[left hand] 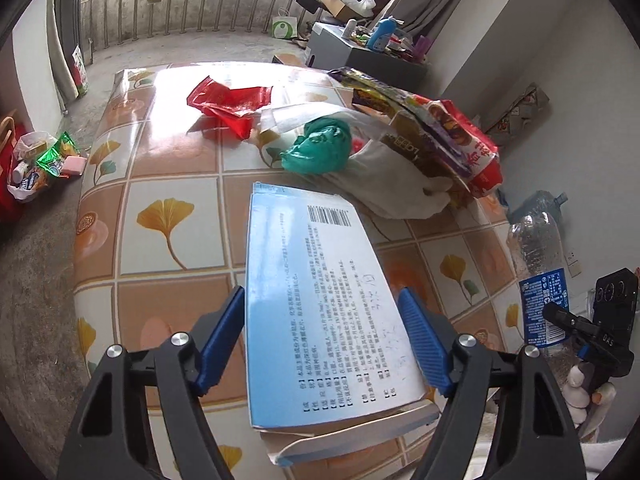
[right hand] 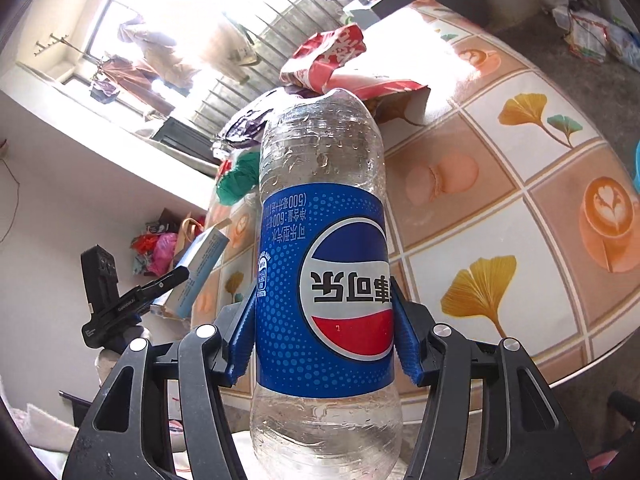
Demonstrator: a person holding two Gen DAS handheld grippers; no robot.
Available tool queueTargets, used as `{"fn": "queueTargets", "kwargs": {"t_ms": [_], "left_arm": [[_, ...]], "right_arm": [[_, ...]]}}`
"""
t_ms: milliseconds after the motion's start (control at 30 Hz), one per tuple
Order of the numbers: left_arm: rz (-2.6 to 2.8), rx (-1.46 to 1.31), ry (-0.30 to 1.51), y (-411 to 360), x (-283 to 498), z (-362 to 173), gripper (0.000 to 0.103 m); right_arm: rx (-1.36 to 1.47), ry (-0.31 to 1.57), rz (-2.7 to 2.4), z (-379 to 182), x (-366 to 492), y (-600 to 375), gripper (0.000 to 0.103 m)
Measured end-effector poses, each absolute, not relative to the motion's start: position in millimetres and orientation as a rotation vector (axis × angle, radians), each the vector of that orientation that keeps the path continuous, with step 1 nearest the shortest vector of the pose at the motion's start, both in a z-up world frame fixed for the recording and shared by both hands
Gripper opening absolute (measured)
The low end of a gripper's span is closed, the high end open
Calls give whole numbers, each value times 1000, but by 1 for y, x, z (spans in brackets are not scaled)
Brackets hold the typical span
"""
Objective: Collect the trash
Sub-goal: 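Lift the Pepsi bottle with the right tool while the left tool lifts the box, then carry bottle and box over the blue wastebasket and open both tools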
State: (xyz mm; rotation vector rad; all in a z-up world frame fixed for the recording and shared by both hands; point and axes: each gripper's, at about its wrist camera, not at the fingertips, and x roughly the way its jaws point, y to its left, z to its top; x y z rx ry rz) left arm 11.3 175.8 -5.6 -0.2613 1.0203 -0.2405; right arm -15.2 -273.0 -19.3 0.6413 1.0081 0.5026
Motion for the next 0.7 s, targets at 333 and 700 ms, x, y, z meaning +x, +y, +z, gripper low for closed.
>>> {"fn": "queueTargets", "kwargs": {"t_ms": [333,700], "left_arm": [[-586,-166,880,48,41,59,75],[-874,59,939,-167,111,48,75]], "right_arm": [[761,843,404,-5,-29,-335,55],[1073,740,111,-52,-46,-451,55]]}}
